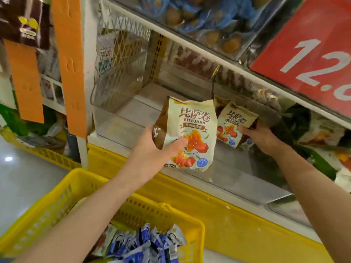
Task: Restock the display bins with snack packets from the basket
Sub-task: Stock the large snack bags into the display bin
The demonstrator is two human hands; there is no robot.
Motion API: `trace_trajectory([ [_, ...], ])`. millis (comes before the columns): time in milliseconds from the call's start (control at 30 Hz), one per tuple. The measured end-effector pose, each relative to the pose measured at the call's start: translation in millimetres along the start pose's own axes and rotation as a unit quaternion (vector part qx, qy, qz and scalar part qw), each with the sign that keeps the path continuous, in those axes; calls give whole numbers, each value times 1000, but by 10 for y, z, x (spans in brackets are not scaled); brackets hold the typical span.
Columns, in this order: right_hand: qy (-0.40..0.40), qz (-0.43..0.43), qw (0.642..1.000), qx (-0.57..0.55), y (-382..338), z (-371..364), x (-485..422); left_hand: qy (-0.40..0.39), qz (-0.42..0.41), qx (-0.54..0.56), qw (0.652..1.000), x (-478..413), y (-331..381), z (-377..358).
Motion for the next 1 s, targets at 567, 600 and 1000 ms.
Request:
trace_trajectory([
  [567,54,70,992,89,-93,-423,-296,-14,-14,46,999,-83,61,-28],
  [600,51,60,991,108,-38,-438,-320,-13,-13,44,999,-87,59,-18],
  [1000,111,87,969,201,-209,-416,11,-21,-26,43,999,-42,70,-22],
])
Point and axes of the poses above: each hand's wrist, its own x-axis away from the middle knuckle, its own z-axis out of the back of the hand, y = z × x, the point moved 8 cm from there along -x, towards the middle knuckle, and after that the axes turned 14 degrees about -x, right-handed, at the moved point
